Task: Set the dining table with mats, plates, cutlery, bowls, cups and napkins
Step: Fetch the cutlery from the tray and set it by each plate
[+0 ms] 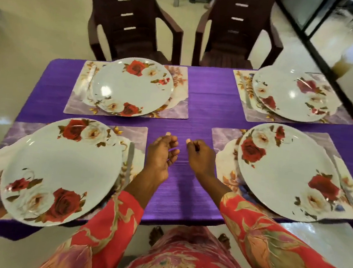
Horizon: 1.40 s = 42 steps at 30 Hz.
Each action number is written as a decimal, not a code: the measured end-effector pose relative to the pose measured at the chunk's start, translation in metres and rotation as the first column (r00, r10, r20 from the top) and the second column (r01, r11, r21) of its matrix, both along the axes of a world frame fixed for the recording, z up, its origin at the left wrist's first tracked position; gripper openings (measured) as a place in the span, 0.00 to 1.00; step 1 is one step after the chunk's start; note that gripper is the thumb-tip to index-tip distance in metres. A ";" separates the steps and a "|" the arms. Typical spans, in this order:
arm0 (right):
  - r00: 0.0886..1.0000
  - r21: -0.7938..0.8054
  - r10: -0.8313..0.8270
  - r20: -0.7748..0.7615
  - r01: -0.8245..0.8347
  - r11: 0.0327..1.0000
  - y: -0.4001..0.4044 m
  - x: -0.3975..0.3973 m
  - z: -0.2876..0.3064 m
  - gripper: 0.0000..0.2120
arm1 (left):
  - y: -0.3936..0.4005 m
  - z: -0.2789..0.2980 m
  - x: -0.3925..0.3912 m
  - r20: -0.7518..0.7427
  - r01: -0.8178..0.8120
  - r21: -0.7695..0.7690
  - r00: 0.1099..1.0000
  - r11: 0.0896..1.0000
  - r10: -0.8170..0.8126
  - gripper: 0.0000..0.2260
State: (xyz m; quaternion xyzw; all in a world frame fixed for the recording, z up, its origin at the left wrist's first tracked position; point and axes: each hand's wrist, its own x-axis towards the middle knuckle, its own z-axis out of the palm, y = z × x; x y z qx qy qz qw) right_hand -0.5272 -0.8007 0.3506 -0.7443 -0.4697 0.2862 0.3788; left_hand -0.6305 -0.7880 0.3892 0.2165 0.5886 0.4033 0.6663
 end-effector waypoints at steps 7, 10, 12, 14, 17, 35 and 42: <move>0.986 0.179 -0.159 0.057 0.146 0.973 -0.010 0.106 0.017 0.12 | -0.009 0.009 0.111 -0.066 0.156 0.116 0.987 0.981 -0.150 0.13; 0.969 0.176 -0.203 0.143 0.176 0.968 -0.018 0.163 0.023 0.12 | -0.016 0.012 0.171 -0.151 0.197 0.194 0.974 0.961 -0.169 0.15; 0.956 0.196 -0.221 0.194 0.183 0.963 -0.025 0.202 0.021 0.12 | -0.020 0.010 0.207 -0.240 0.222 0.247 0.957 0.943 -0.162 0.17; 0.943 0.200 -0.236 0.236 0.191 0.961 -0.033 0.244 0.018 0.11 | -0.027 0.011 0.245 -0.284 0.242 0.263 0.945 0.934 -0.164 0.16; 0.930 0.216 -0.253 0.267 0.198 0.956 -0.046 0.303 0.011 0.11 | -0.034 0.010 0.300 -0.409 0.330 0.304 0.893 0.894 -0.191 0.14; 0.781 0.083 -0.374 0.499 0.387 0.918 -0.187 0.557 -0.010 0.22 | -0.114 -0.008 0.570 -0.710 0.767 0.350 0.592 0.538 -0.382 0.10; 0.696 0.012 -0.489 0.526 0.568 0.823 -0.246 0.621 -0.018 0.14 | -0.153 -0.024 0.664 -0.729 0.865 0.372 0.497 0.338 -0.471 0.09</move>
